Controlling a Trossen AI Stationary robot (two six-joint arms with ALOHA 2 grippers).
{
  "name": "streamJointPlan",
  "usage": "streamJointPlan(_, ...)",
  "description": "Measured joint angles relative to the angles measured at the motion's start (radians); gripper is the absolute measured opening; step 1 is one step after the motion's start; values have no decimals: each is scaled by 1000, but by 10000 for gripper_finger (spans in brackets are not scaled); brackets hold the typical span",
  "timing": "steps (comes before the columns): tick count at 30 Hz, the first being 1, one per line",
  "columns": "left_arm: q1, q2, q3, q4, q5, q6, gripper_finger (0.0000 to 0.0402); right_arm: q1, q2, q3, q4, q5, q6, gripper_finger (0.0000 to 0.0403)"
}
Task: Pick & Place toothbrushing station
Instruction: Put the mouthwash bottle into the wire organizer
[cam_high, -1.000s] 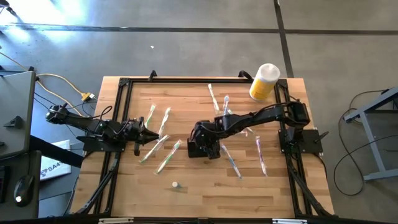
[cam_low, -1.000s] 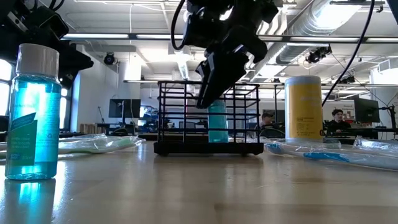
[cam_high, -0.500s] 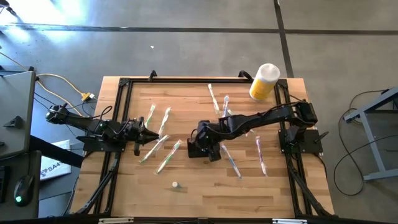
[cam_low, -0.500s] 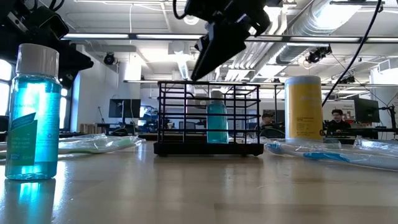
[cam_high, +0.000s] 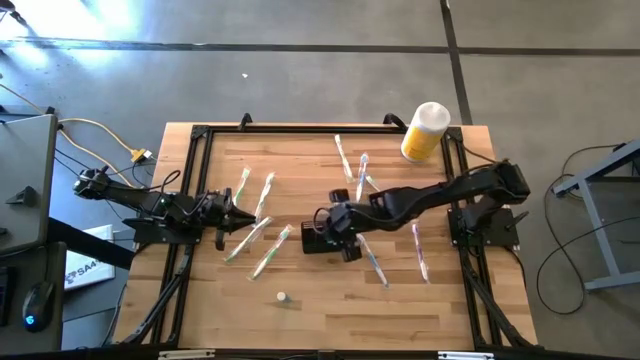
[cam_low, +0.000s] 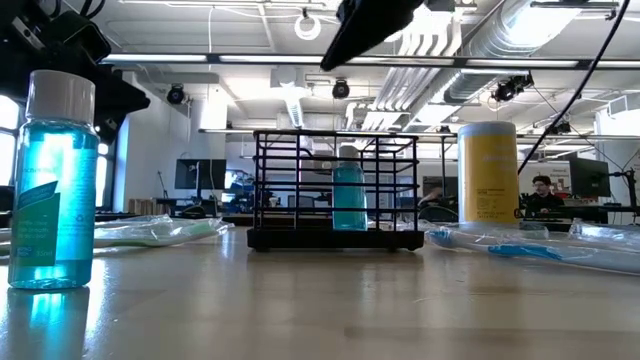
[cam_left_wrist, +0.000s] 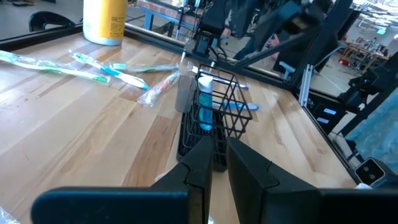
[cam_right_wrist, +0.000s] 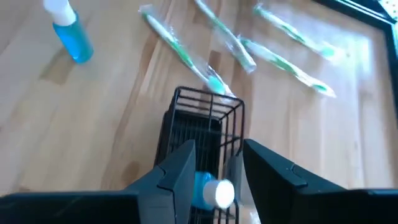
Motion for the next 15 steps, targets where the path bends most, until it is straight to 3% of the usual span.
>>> streamJointPlan(7, 0, 0, 0, 28, 7, 1, 67, 52, -92, 0, -45, 23, 111, 127)
streamJointPlan(11, 0, 16, 0, 84, 55, 7, 130, 88, -116, 1, -66, 23, 159, 127)
streamJointPlan(15, 0, 80, 0, 231, 154, 121, 201, 123, -115, 0, -91, 23, 186, 127)
